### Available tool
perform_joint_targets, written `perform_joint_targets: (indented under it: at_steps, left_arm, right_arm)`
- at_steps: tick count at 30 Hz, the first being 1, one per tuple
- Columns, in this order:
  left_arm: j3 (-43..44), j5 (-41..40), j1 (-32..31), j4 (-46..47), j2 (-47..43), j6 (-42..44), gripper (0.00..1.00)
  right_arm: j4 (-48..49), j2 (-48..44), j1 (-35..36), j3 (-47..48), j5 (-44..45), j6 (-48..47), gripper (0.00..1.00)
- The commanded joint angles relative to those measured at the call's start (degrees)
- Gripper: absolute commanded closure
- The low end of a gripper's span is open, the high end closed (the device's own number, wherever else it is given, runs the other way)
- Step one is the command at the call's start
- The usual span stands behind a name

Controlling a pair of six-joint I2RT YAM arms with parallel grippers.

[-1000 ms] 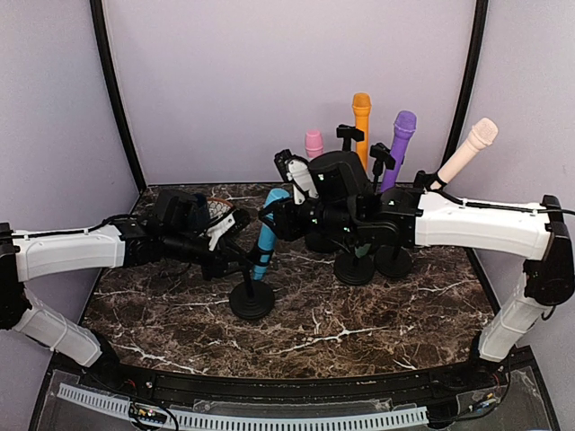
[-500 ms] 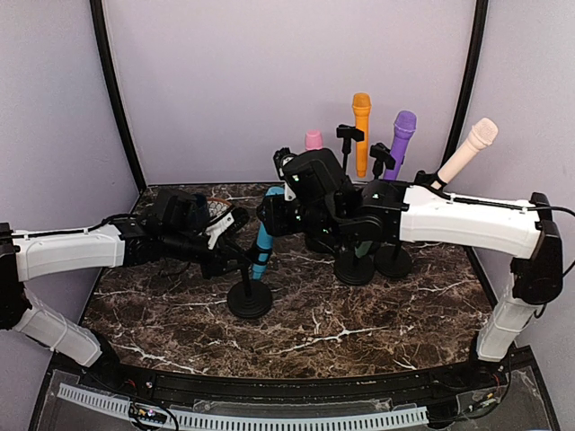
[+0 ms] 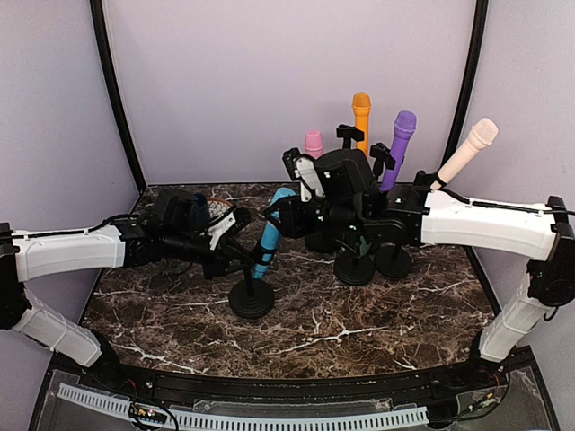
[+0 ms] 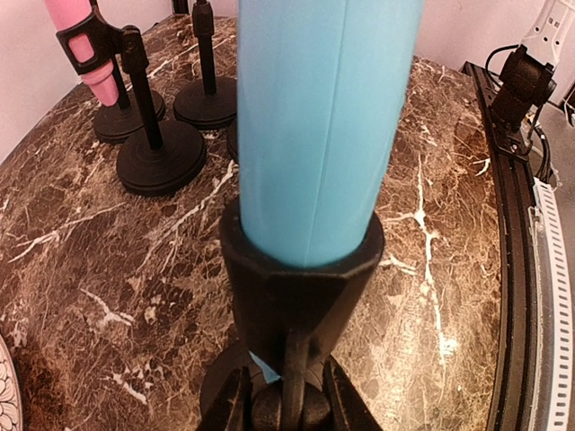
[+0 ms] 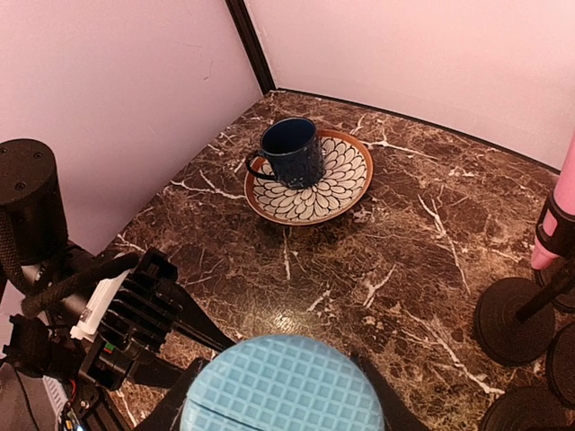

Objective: Remove the microphone from the stand
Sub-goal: Remove the microphone from the microphone stand.

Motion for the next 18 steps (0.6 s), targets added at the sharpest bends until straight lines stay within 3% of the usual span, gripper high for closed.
perform_joint_targets:
  at_steps: [1,10,18]
  left_arm:
    - [0.4,2.4,0.2,1.9,-2.2,0.1,1.00]
    - [0.5,1.0,0.0,1.9,-1.5,-0.2,1.00]
    - [0.2,-3.3,-0.5,2.1,-1.6,-0.7,1.00]
  right_arm:
    - [10.6,-5.2,-2.3,-2.3,-9.4,-2.2,0.62]
    - [9.9,-5.8,-1.4,-1.0,0.0,-1.3,0.61]
    - [-5.5,-1.8,1.1,9.4,18.8,5.8,0.61]
